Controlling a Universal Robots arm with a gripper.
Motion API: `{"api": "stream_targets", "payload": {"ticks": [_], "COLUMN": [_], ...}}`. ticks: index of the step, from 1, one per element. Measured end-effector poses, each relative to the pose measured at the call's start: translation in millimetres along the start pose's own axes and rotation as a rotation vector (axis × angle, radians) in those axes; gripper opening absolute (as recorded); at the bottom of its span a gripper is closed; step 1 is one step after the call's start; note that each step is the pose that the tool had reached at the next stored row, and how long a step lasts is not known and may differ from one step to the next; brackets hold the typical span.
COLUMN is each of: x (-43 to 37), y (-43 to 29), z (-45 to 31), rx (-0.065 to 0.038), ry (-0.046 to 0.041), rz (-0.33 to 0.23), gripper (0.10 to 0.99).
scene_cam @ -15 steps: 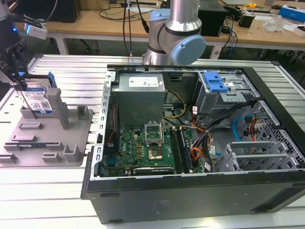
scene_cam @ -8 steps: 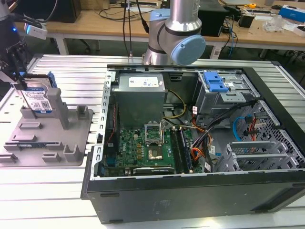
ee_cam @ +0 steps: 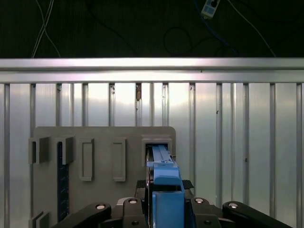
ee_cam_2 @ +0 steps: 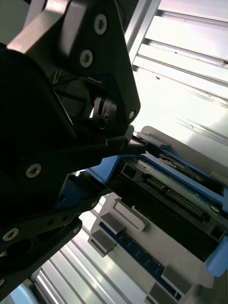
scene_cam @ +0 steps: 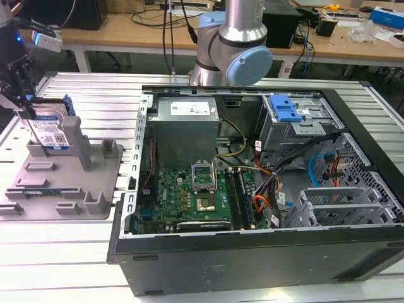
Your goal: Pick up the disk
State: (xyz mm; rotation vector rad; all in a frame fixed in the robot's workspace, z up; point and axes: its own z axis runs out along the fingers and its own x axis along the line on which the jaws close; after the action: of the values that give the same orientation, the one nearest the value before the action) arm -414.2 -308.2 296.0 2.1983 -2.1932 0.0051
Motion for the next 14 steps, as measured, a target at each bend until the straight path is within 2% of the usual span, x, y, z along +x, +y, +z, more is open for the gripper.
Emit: {"api": "stream_targets", "payload": {"ticks": [5, 12, 13, 14], "x": [0.8, 1.6, 1.9, 2.0], "y": [0.1, 0.8, 1.0, 1.1], "z": [-6.5, -36.8, -45.3, -50.5], "rx": [0.000, 0.000, 0.000, 0.000], "ry": [0.0000, 0.0000, 0.0000, 0.0001], "rz": [0.000, 0.000, 0.000, 0.000], "gripper": [0.365, 0.365, 0.365, 0.365]}}
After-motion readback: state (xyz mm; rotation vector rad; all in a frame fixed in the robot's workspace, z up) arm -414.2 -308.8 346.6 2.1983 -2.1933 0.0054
